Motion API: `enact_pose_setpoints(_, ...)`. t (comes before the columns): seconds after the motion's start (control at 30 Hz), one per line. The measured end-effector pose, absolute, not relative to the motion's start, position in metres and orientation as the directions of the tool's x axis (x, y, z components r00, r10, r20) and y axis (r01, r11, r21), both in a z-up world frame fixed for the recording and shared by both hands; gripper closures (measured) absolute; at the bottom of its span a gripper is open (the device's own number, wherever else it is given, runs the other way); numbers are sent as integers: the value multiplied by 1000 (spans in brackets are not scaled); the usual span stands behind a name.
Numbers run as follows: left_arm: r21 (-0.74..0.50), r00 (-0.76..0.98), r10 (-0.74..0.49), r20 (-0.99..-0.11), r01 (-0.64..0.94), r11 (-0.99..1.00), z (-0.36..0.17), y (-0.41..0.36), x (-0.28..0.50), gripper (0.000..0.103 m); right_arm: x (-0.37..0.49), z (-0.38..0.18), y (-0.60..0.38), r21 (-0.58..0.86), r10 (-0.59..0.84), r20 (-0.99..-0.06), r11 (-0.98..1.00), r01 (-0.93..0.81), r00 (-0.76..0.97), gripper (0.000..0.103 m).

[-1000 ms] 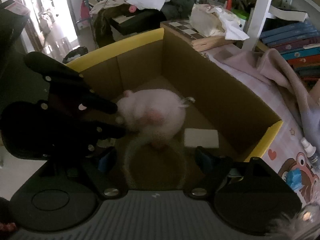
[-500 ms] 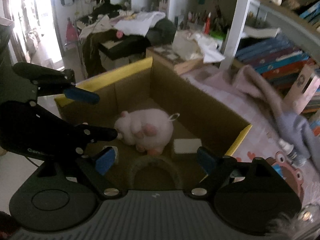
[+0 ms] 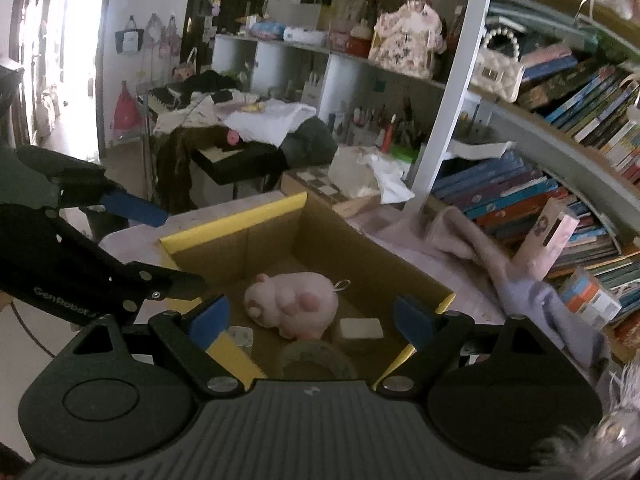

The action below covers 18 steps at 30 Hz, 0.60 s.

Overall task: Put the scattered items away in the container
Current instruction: 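Withdraw both tools from the box and move toward the white roll and blue packet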

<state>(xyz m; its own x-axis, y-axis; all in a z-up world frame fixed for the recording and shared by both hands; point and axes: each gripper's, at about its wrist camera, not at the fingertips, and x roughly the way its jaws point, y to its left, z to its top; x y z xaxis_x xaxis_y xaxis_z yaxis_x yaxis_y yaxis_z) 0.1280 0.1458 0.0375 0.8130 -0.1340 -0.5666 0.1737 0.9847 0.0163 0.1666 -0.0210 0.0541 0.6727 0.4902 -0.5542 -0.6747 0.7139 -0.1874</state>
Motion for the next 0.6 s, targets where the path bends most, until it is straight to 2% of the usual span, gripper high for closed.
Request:
enact_pose_setpoints(0.07,23,818,-126,-561,168,986,38,148,118,19,156,57,-23,-191,484,-548,722,-665,683,14)
enact_pose_setpoints(0.4,29,830,-104,-548,143,989,43,154,76,18,105,67,-41,-210,445,-480,779,-591,757,14)
enact_pose_setpoints(0.6,27,842,-109,-529,145,989,48,153,54,17,84,68,-56,-184,413,-472,818,-545,779,13)
